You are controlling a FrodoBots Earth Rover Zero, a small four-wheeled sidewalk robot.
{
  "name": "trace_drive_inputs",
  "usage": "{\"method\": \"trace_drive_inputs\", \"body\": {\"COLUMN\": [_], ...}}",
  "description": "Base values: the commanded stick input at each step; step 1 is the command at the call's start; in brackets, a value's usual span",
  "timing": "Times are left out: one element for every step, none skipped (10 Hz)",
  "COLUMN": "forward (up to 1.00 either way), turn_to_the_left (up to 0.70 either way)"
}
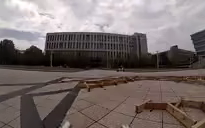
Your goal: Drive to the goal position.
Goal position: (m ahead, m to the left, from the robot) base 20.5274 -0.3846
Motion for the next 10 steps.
{"method": "trace_drive_inputs", "body": {"forward": [0.20, 0.70, 0.70, 0.70, 0.70, 0.70, 0.70, 0.70, 0.70, 0.70], "turn_to_the_left": [0.11, 0.35, 0.35, 0.35, 0.35, 0.35, 0.35, 0.35, 0.35, 0.35]}}
